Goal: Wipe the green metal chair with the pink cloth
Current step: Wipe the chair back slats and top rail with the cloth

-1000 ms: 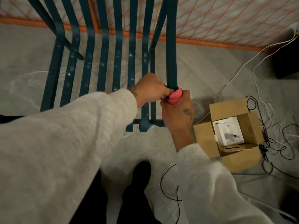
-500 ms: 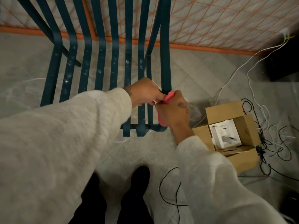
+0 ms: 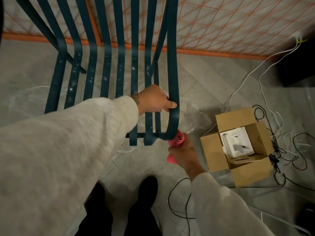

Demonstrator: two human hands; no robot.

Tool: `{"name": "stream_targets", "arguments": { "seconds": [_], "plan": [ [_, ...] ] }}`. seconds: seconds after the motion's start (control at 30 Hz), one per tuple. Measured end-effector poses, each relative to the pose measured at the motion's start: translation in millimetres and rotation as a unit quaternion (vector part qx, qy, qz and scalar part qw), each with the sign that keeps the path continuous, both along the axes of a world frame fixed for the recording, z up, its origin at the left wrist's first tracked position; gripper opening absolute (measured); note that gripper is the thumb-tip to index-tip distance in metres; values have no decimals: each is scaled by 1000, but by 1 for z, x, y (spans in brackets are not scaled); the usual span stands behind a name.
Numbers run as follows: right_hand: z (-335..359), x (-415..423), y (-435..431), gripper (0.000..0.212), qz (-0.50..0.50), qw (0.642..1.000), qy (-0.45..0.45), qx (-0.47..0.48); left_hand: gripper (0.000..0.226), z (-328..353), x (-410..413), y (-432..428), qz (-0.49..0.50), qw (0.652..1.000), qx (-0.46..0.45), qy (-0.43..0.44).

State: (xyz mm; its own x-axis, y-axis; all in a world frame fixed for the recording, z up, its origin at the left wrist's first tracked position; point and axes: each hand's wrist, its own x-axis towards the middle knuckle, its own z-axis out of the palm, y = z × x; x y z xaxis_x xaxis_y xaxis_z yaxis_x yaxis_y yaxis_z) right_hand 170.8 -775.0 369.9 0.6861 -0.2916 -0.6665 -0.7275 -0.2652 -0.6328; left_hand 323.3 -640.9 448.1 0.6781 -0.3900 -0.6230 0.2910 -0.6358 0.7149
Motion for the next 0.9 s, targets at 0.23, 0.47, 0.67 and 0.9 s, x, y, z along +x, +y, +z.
{"name": "stream_targets", "arguments": {
  "seconds": [0.23,0.47,0.67,0.9],
  "plan": [
    [23,-7,-21,47,-175,966,-67,176,41,-21,-18,8,90,992,-90,13],
    [-11,-19,-1,34,-179,931,-206,241,40,-37,-30,14,117,986,-122,-7],
    [-62,-10,11,48,-184,947,-143,221,35,-52,-61,21,67,983,-142,-92],
    [-40,-23,-6,65,-196,897,-238,317,29,-69,-120,35,54,968,-205,-137]
  ]
}}
